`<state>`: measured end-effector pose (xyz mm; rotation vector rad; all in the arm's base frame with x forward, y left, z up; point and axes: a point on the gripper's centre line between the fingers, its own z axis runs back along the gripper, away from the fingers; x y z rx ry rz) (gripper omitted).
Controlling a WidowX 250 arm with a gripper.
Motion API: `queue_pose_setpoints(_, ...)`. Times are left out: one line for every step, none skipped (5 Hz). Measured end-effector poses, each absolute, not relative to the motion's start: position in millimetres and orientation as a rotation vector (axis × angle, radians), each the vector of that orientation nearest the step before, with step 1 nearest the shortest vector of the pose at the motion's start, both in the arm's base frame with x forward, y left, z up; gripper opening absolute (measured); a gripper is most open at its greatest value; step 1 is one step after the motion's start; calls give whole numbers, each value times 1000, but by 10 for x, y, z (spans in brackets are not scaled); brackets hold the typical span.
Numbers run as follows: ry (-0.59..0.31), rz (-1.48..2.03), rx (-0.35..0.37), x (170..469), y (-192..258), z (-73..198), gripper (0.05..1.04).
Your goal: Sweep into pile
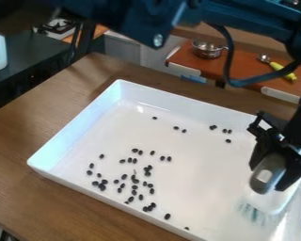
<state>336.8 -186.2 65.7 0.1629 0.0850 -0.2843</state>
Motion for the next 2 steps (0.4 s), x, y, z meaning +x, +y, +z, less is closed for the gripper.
queue_pose_setpoints(84, -299, 171, 3334, -1752, 661, 510)
queue_pose_setpoints(86, -275, 193, 3337, -1611, 648, 510)
